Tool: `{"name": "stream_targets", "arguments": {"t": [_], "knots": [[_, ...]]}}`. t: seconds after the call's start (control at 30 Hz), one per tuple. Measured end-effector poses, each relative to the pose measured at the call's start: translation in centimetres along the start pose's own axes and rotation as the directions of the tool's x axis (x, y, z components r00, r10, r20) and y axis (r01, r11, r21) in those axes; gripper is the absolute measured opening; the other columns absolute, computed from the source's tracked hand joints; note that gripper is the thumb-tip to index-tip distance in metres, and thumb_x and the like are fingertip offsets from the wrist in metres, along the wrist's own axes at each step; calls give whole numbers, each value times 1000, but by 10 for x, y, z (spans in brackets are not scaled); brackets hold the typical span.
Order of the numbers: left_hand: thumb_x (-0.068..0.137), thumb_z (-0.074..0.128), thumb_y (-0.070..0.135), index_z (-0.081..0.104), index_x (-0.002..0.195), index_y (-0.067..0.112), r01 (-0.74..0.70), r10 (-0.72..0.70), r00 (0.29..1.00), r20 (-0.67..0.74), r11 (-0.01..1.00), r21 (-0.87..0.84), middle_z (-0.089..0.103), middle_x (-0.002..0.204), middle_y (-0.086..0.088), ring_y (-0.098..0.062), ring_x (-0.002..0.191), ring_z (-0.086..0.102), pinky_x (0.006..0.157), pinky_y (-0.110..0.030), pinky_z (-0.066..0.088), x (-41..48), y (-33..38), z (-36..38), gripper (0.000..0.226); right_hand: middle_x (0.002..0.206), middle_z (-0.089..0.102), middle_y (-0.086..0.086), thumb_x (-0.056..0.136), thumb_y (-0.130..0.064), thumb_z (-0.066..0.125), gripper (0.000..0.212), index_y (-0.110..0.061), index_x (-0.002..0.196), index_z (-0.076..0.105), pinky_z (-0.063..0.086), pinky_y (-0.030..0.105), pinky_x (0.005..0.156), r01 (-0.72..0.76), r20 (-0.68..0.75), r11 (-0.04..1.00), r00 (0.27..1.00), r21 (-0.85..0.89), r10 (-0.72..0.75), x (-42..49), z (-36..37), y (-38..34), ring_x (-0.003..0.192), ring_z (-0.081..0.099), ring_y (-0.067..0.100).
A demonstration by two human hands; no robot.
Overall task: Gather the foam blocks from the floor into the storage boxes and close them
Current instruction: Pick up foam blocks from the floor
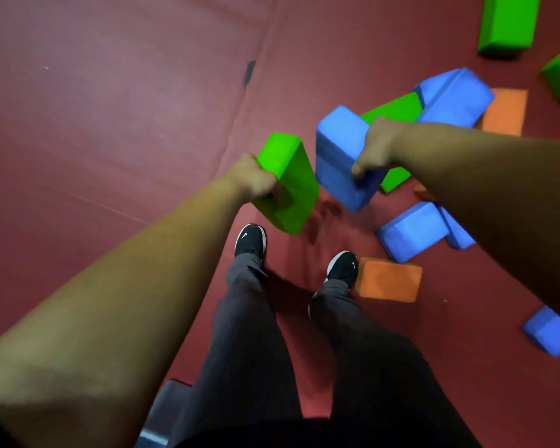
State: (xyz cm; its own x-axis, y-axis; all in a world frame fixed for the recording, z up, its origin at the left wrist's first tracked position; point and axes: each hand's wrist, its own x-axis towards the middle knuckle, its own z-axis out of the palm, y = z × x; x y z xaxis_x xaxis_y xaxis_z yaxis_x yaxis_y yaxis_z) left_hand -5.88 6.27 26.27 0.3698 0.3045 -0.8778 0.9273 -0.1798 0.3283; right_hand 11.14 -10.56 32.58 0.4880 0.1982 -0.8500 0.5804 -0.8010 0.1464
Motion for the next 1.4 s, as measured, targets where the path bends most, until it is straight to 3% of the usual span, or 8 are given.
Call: {"name": "stream_targets", "arguments": {"t": [0.07,0.13,0.3,0.43,0.73,1.03,1.2,1.4], "knots": [[67,87,16,44,134,7,-19,18,999,-46,999,-33,62,118,-14,-31,101,65,79,-39,58,-34,0,-26,80,113,58,23,79,-43,83,81,1,137,47,48,37,81,8,-40,1000,999,14,-8,-32,-26,-17,101,61,38],[69,89,16,42,136,6,-47,39,995,-93,996,-76,60,118,-12,-30,102,62,77,-36,54,-66,-4,-50,82,123,60,23,68,-38,90,97,-7,141,33,53,42,86,24,-81,1000,996,15,-23,-59,-46,-38,107,63,42],[65,91,16,40,133,10,-51,-3,975,-223,970,-239,60,119,-10,-31,106,63,86,-41,59,-134,-27,-93,86,108,58,19,63,-39,91,94,-9,133,34,55,45,84,159,-118,987,980,-25,-161,-107,-79,-96,93,61,40],[73,86,10,35,145,12,-28,-100,935,-341,936,-350,57,119,-8,-29,106,60,77,-32,48,-172,-70,-101,88,119,59,18,63,-41,90,98,-8,138,36,54,44,86,313,-120,945,939,-95,-323,-115,-81,-137,100,61,38],[66,92,24,39,145,16,92,-345,842,-415,850,-519,61,120,-8,-31,107,63,77,-33,50,-279,-180,-29,95,112,57,10,62,-46,90,88,-14,130,44,53,42,82,564,-43,750,789,-345,-613,-184,-42,-210,97,58,36],[71,92,33,42,137,14,85,-575,733,-364,608,-789,63,123,-10,-31,112,63,81,-34,50,-384,-292,86,85,113,58,11,72,-33,90,73,-12,129,49,45,38,75,683,143,476,641,-553,-754,-303,74,-294,94,57,32],[72,91,40,45,140,15,38,-675,670,-309,447,-894,59,126,-4,-26,114,59,84,-29,46,-447,-362,166,86,113,61,12,70,-36,90,76,-9,130,51,49,39,74,693,245,321,586,-645,-773,-376,178,-329,96,61,33],[62,93,45,51,135,18,-28,-769,602,-213,246,-969,64,125,-2,-25,109,63,94,-39,56,-533,-450,287,89,115,61,13,70,-40,90,81,-8,133,52,48,37,76,684,384,100,517,-722,-765,-474,323,-356,97,61,33]]}}
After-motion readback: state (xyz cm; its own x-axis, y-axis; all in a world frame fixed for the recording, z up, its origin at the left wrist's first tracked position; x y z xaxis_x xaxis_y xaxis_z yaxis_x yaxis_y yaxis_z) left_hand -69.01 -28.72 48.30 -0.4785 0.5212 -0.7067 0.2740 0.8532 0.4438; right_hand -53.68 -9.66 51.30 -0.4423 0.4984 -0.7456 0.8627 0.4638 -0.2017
